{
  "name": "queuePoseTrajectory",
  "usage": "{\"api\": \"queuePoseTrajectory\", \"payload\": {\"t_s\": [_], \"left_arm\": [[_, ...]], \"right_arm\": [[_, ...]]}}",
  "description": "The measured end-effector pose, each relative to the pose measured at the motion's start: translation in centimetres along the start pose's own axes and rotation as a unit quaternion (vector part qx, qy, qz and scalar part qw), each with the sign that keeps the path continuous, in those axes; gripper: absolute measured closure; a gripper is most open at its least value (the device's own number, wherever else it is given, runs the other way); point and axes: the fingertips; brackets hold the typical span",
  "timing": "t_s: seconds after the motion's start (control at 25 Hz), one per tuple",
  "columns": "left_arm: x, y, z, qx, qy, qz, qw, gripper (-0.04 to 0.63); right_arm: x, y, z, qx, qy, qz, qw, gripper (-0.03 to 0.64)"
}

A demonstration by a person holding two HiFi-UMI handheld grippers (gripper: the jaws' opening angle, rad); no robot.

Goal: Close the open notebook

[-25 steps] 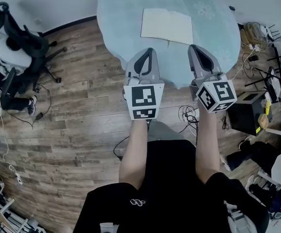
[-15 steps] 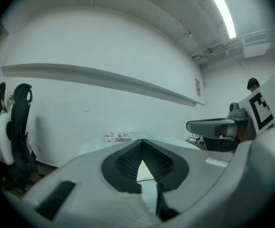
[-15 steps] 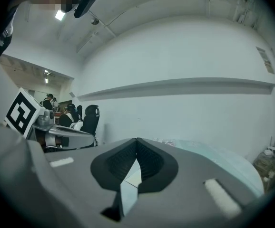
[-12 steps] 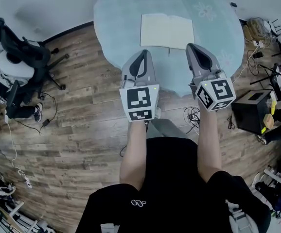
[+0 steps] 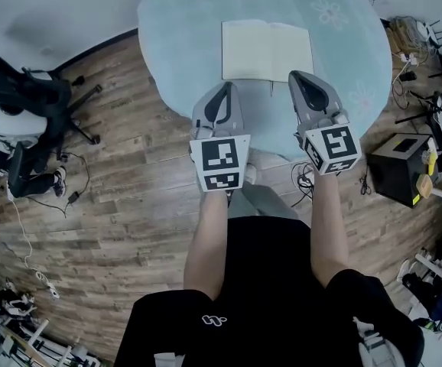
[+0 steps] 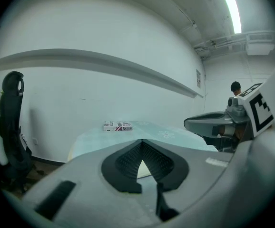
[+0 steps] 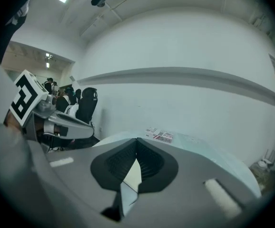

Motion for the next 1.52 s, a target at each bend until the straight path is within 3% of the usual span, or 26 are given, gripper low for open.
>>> {"api": "queuePoseTrajectory", "payload": {"t_s": [0.24, 0.4, 0.6, 0.76, 0.84, 1.04, 1.16, 1.36, 1.52], "left_arm": [[2.8, 2.2, -2.3, -0.010, -0.006, -0.036, 0.9993, 0.592], [4.9, 2.9, -3.8, -0.022, -0.026, -0.055, 0.9979, 0.592], [7.2, 3.3, -5.4, -0.037, -0.045, -0.071, 0.9957, 0.592], [8.4, 3.4, -6.3, -0.048, -0.056, -0.082, 0.9939, 0.592], [8.9, 3.4, -6.8, -0.054, -0.062, -0.085, 0.9929, 0.592], [9.9, 3.4, -7.6, -0.065, -0.065, -0.091, 0.9916, 0.592], [10.4, 3.4, -7.8, -0.069, -0.068, -0.093, 0.9910, 0.592], [11.1, 3.3, -8.3, -0.073, -0.074, -0.097, 0.9898, 0.592], [11.2, 3.2, -8.4, -0.078, -0.060, -0.101, 0.9899, 0.592]], "right_arm": [[3.5, 4.5, -1.4, -0.033, -0.062, -0.054, 0.996, 0.606], [6.0, 7.1, -2.6, -0.066, -0.141, -0.092, 0.984, 0.606], [9.6, 9.1, -3.9, -0.103, -0.255, -0.138, 0.951, 0.606], [12.4, 10.1, -4.6, -0.141, -0.303, -0.172, 0.927, 0.601], [13.6, 10.5, -4.9, -0.158, -0.315, -0.190, 0.916, 0.473], [16.1, 11.3, -5.3, -0.180, -0.358, -0.227, 0.888, 0.449], [17.2, 11.8, -5.6, -0.182, -0.385, -0.244, 0.871, 0.441], [18.1, 12.8, -5.9, -0.168, -0.420, -0.252, 0.855, 0.454], [18.7, 13.0, -5.9, -0.160, -0.460, -0.255, 0.835, 0.477]]}}
Point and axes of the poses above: the fingertips, and each gripper's own axes: y forward along the fingers, z to its right, x out of its underside, and after that the axes turned 6 degrees about -y, right-handed
